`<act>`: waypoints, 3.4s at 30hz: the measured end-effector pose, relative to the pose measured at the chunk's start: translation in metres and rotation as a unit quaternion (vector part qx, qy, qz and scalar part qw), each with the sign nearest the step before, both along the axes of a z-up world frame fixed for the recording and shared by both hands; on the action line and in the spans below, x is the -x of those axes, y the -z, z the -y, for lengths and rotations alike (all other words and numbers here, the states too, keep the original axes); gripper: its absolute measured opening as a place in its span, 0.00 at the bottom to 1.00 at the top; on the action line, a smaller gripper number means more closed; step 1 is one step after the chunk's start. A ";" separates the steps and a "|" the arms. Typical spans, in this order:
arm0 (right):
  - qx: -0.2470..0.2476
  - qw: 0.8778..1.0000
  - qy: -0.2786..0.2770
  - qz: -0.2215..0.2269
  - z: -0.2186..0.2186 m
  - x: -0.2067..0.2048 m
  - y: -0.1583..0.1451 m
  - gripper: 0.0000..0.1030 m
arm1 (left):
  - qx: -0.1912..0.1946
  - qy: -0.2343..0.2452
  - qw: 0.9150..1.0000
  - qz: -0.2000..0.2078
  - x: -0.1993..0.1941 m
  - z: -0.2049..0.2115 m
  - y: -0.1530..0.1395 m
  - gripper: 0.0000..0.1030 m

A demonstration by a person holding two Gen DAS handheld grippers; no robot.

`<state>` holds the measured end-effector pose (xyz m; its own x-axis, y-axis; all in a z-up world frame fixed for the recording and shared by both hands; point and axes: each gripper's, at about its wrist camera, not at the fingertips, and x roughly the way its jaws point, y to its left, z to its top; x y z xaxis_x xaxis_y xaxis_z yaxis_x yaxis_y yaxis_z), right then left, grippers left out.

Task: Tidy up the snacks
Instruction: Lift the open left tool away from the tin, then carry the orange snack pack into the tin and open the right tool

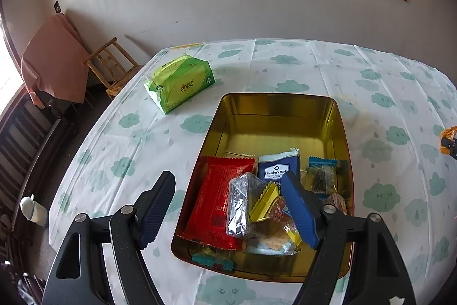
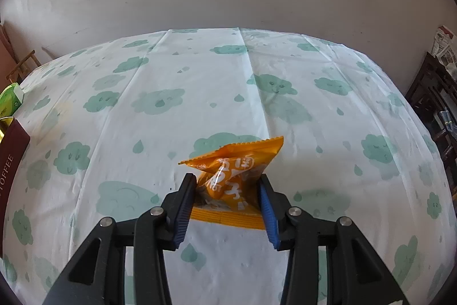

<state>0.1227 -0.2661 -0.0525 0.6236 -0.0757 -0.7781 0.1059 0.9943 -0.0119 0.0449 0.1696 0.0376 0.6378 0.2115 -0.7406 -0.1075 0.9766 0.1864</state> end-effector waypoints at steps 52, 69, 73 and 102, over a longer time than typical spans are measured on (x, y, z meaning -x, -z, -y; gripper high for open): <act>-0.059 0.946 -0.318 -0.012 -0.313 0.068 -0.064 0.42 | 0.034 -0.102 0.994 -0.004 0.041 -0.094 0.006 0.72; -0.053 0.935 -0.350 -0.037 -0.360 0.071 -0.043 0.43 | 0.041 -0.117 0.992 -0.010 0.046 -0.117 0.011 0.72; -0.055 0.937 -0.344 -0.038 -0.363 0.073 -0.043 0.43 | 0.042 -0.116 0.992 -0.011 0.047 -0.117 0.012 0.72; -0.057 0.951 -0.305 -0.010 -0.349 0.081 -0.066 0.75 | 0.050 -0.112 0.992 -0.019 0.058 -0.110 0.014 0.72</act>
